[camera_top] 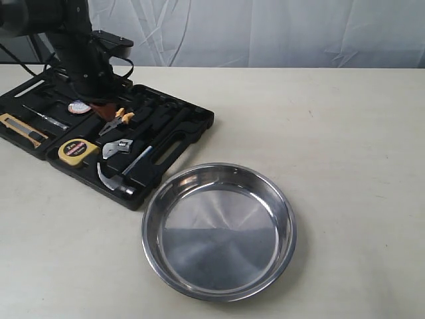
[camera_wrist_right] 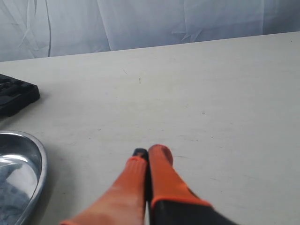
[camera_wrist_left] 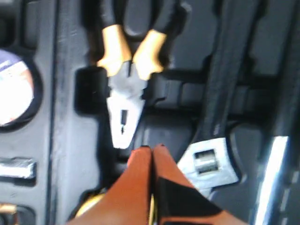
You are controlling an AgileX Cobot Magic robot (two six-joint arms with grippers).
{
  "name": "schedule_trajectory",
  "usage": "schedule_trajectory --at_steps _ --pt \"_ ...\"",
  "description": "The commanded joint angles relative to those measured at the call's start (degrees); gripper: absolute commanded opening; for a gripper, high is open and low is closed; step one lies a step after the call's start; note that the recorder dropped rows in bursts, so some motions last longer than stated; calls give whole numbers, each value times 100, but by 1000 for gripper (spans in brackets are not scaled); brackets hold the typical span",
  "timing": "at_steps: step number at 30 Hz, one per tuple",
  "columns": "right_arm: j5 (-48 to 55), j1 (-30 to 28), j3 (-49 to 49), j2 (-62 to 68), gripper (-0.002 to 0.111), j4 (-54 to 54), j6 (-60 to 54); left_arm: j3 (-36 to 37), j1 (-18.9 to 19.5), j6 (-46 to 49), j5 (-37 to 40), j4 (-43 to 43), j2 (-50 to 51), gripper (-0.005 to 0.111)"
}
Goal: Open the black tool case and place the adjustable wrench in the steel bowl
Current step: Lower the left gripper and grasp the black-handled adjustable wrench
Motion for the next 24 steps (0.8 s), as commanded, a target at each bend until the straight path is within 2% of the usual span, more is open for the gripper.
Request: schedule_trajectory --at_steps 1,4,7,9,24 --pt "-65 -25 -16 -37 0 3 -23 3 -18 279 -379 -650 -13 7" --pt "-78 -25 -16 -37 0 3 -23 3 -18 363 -448 -651 -13 22" --pt "-78 -25 -16 -37 0 3 -23 3 -18 584 -448 -725 -13 45" --pt "-78 -25 -16 -37 0 3 -23 3 -18 778 -471 -881 9 57" --pt "-78 -25 -16 -37 0 3 -23 3 -261 1169 -873 -981 689 59"
